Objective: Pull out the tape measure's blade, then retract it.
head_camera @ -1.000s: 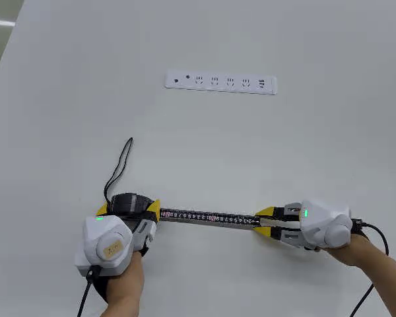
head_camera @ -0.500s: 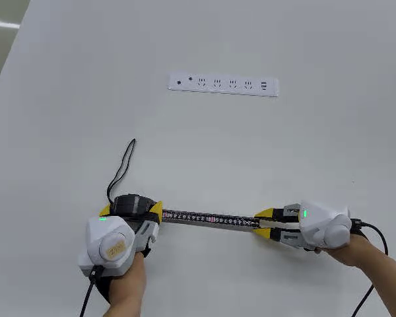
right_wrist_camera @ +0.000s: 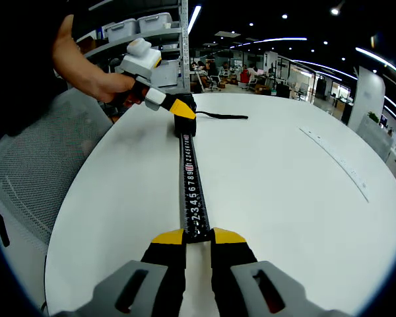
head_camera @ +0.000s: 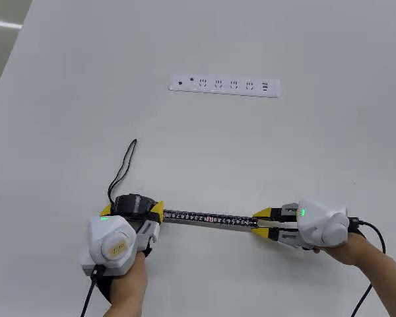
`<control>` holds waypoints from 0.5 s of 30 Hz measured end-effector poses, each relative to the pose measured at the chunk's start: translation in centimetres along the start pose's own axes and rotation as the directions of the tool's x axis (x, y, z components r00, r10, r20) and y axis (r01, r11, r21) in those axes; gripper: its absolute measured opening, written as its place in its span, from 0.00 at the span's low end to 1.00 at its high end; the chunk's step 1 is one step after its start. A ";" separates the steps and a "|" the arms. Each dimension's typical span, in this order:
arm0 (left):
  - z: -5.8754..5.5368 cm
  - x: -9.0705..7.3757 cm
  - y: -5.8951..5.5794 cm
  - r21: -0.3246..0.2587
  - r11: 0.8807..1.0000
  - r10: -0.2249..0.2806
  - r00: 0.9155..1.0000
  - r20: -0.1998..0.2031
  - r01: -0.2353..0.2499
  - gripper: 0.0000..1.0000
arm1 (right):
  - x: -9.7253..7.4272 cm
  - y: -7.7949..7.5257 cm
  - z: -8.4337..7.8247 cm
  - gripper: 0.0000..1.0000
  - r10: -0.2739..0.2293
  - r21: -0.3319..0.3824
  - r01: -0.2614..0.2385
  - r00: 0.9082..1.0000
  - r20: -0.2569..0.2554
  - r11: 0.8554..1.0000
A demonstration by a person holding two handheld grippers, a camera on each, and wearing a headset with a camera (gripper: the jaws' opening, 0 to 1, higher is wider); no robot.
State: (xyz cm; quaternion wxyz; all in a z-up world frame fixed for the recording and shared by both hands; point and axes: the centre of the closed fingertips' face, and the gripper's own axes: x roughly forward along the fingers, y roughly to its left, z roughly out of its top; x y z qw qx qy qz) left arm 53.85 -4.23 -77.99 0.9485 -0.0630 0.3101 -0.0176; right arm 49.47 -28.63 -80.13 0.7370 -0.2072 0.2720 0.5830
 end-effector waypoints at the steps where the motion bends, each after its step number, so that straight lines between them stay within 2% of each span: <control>1: 0.0 0.0 0.0 0.000 1.000 0.000 1.000 0.000 0.000 0.60 | 0.0 0.0 0.0 0.12 0.000 0.000 0.000 1.000 0.001 1.000; 15: 0.0 -0.1 -0.1 0.000 1.000 -0.001 1.000 -0.002 0.001 0.60 | 0.3 -0.1 0.6 0.12 0.005 -0.005 -0.005 1.000 0.004 1.000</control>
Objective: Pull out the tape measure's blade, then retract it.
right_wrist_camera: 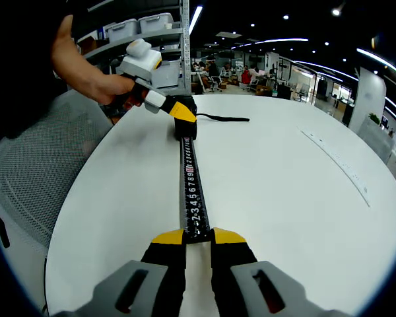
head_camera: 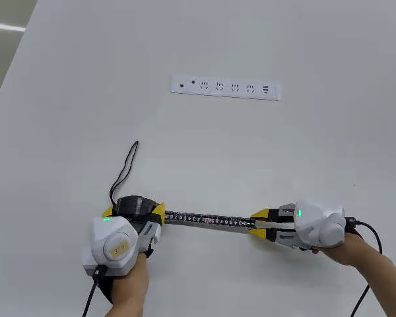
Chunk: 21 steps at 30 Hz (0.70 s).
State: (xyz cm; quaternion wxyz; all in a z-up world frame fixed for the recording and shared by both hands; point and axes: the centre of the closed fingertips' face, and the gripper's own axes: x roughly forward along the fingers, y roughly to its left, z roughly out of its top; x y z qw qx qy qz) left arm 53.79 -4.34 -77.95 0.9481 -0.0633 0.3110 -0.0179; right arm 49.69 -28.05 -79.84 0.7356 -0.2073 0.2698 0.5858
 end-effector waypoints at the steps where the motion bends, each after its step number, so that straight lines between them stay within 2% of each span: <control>1: 0.0 0.0 0.0 -0.001 1.000 0.001 1.000 -0.001 -0.001 0.60 | 0.0 0.0 0.0 0.12 0.001 0.000 -0.001 1.000 0.001 1.000; 21: -0.1 0.0 0.0 -0.002 1.000 0.001 1.000 -0.002 -0.001 0.60 | 1.1 0.4 1.1 0.12 0.022 -0.003 -0.022 1.000 0.017 1.000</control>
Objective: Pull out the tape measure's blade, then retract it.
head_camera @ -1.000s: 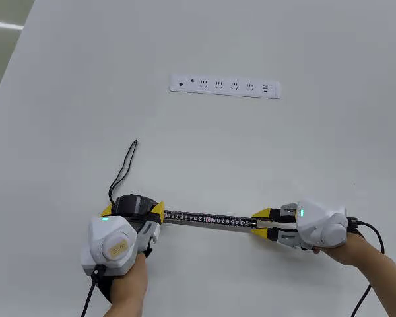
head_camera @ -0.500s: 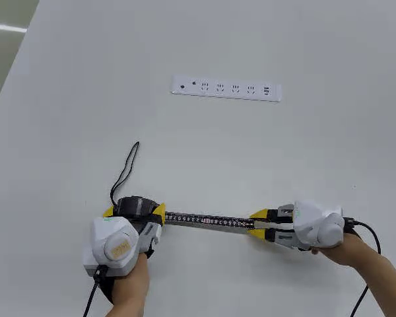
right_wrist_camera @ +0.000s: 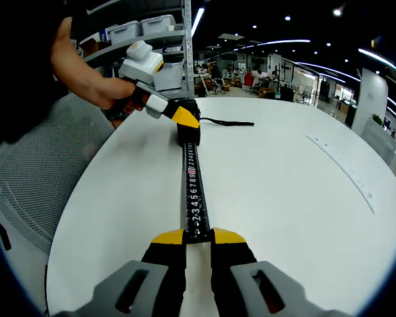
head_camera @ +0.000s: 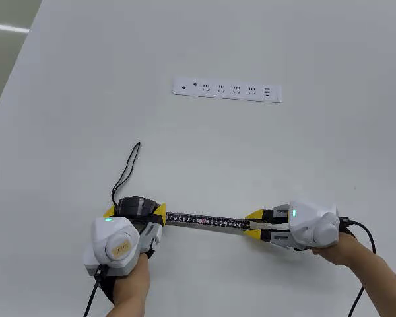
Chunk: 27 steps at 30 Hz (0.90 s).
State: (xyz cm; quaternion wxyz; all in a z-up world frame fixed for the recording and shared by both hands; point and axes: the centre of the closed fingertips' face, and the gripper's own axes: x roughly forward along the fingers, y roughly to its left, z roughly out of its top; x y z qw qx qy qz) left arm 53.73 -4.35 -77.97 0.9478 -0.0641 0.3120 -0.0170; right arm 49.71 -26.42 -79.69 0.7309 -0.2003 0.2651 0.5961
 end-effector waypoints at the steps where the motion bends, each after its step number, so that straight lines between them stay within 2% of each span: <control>1: 0.0 0.0 0.0 0.000 1.000 0.000 1.000 0.000 0.000 0.60 | 0.1 0.0 0.1 0.12 0.000 -0.002 0.000 1.000 -0.001 1.000; 27: 0.0 0.0 -0.1 0.003 1.000 0.002 1.000 -0.002 -0.002 0.60 | 0.7 0.0 1.0 0.12 0.001 -0.012 -0.001 1.000 0.007 1.000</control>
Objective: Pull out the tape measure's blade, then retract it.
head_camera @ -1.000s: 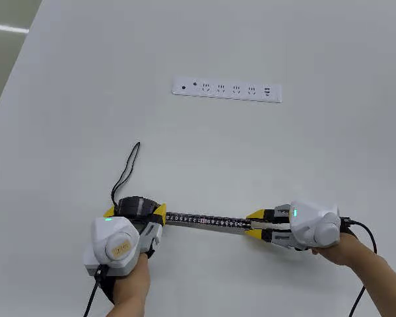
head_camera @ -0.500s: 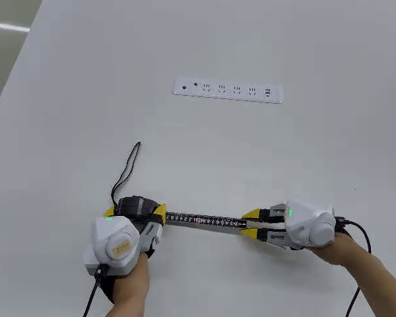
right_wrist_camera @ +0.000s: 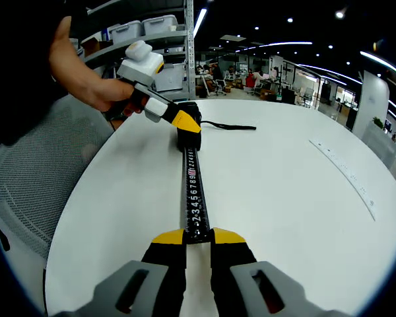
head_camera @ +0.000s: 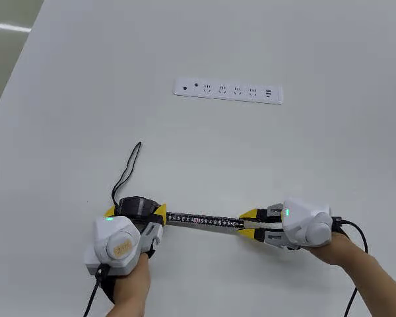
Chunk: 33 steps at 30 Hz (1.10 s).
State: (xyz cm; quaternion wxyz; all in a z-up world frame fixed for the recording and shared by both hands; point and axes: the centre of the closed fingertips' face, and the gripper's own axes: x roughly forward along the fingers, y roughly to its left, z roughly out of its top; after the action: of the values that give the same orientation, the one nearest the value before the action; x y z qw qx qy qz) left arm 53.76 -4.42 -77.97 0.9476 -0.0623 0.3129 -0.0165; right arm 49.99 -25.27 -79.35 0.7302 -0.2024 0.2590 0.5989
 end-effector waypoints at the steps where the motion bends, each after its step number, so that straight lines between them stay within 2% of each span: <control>1: 0.0 0.0 0.0 0.000 1.000 0.001 1.000 0.000 -0.001 0.60 | 0.0 0.0 0.1 0.12 0.000 0.001 0.000 1.000 0.001 1.000; 33: 0.2 0.1 -0.1 0.003 1.000 0.000 1.000 0.002 0.000 0.60 | 0.8 -0.1 0.8 0.12 0.010 0.002 -0.011 1.000 0.013 1.000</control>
State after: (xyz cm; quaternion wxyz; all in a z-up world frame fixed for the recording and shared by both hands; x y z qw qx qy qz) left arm 53.93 -4.46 -77.89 0.9480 -0.0605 0.3121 -0.0168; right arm 50.29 -24.18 -79.24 0.7289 -0.1965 0.2562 0.6037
